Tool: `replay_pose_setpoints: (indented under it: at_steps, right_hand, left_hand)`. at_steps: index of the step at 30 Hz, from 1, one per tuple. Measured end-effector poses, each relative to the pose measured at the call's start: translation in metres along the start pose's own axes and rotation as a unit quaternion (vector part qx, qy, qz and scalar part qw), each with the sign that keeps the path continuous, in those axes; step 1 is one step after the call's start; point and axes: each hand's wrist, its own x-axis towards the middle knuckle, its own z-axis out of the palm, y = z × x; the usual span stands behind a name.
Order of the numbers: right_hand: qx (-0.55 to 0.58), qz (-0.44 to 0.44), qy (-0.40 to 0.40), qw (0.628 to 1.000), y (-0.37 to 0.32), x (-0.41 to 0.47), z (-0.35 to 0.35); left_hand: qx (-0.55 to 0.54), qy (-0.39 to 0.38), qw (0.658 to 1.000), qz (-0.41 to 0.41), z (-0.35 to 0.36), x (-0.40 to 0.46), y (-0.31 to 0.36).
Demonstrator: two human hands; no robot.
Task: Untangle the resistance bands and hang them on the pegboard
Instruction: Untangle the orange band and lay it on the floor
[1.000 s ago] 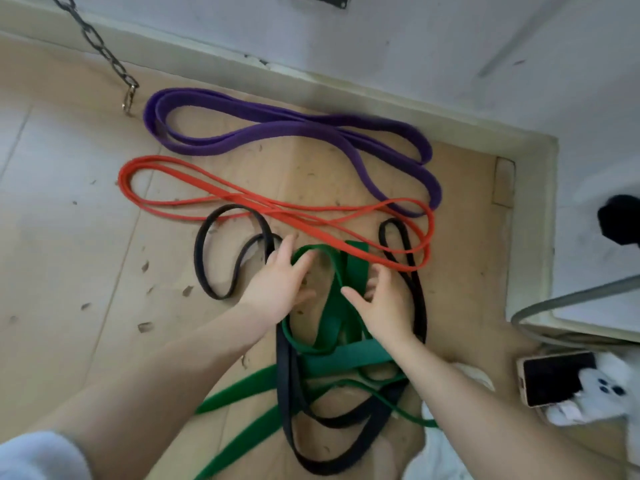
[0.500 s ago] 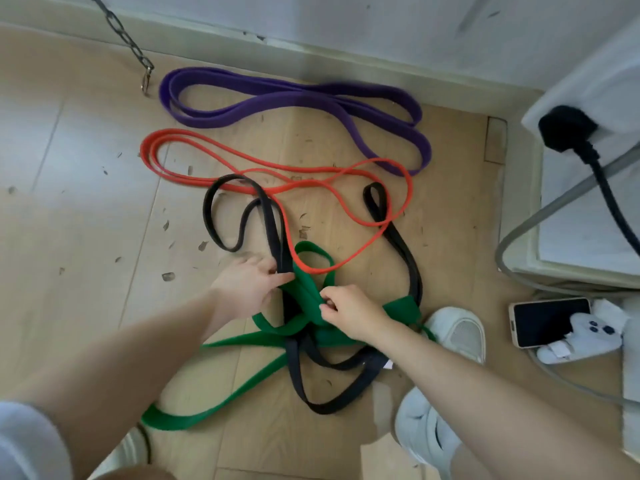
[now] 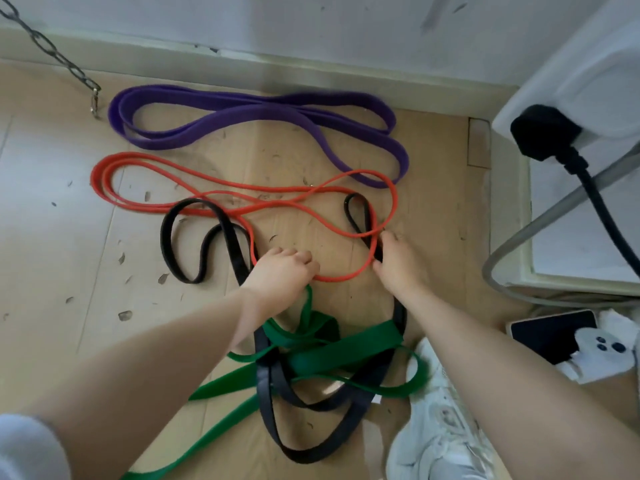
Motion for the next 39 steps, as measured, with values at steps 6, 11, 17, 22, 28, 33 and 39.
replay_pose_setpoints:
  at_steps: [6, 11, 17, 22, 28, 33, 39]
  right_hand:
    - [0.086, 0.084, -0.004, 0.993, 0.010, -0.028, 0.000]
    - [-0.014, -0.118, -0.119, 0.986, 0.014, -0.080, -0.005]
    - [0.131, 0.009, -0.042, 0.990, 0.001, -0.045, -0.017]
    - [0.229, 0.102, 0.024, 0.968, -0.009, 0.010, -0.020]
    - [0.206, 0.090, 0.132, 0.966, -0.042, 0.032, -0.007]
    - [0.127, -0.020, 0.059, 0.990, -0.044, 0.009, 0.000]
    - [0.065, 0.010, 0.059, 0.996, -0.035, -0.012, 0.003]
  left_hand:
    - [-0.252, 0.300, 0.918, -0.058, -0.033, 0.020, -0.023]
    - [-0.316, 0.340, 0.874, -0.144, -0.031, 0.033, -0.022]
    - [-0.237, 0.047, 0.967, -0.084, 0.002, 0.036, -0.021]
    - [-0.179, 0.055, 0.982, -0.030, 0.014, 0.016, -0.036]
    - [-0.047, 0.118, 0.986, -0.108, 0.016, -0.003, -0.094]
    - [0.011, 0.094, 0.992, -0.086, 0.017, -0.020, -0.095]
    - [0.019, 0.070, 0.989, -0.127, 0.030, -0.044, -0.092]
